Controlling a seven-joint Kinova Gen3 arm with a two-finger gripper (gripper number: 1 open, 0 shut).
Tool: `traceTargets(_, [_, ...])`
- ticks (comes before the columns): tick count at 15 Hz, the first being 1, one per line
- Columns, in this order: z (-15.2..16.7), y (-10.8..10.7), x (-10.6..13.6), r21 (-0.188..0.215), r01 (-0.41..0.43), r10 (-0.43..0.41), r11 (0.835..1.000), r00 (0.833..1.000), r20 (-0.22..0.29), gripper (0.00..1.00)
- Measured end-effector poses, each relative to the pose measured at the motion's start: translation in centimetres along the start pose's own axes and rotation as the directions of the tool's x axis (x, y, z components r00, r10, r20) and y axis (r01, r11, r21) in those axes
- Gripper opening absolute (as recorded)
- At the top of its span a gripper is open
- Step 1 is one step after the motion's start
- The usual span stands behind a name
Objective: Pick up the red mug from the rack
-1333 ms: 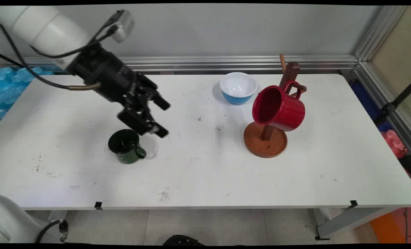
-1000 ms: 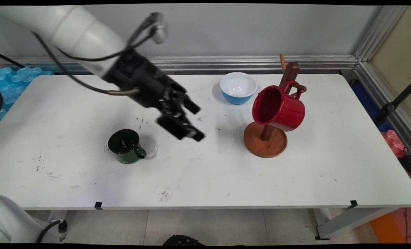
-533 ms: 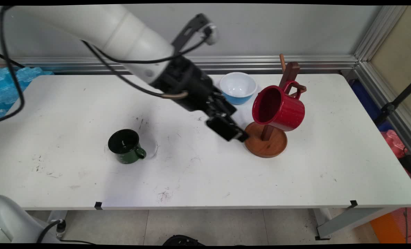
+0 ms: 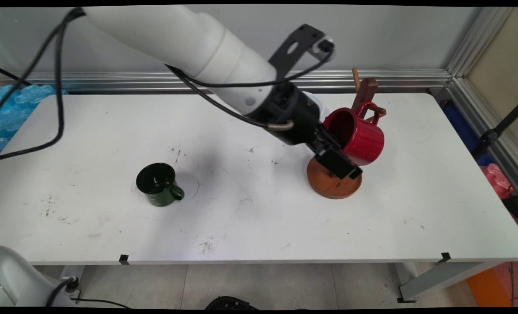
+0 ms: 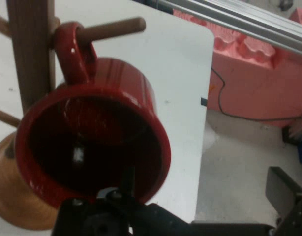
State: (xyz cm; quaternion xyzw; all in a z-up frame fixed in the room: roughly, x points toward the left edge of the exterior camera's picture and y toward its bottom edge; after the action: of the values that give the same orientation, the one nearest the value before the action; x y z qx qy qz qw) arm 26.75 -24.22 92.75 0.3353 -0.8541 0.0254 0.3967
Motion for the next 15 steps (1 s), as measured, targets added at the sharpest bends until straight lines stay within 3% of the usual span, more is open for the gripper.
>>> traceTargets(9, [3.0, 0.1, 1.1, 0.025, 0.036, -0.036, 0.999, 0.999, -0.022, 1.0])
traceTargets(10, [3.1, 0.0, 1.1, 0.027, 0.038, -0.037, 0.999, 0.999, -0.022, 0.0])
traceTargets(15, [3.4, -0.3, 0.9, 0.04, 0.044, -0.043, 0.998, 0.999, -0.017, 0.0])
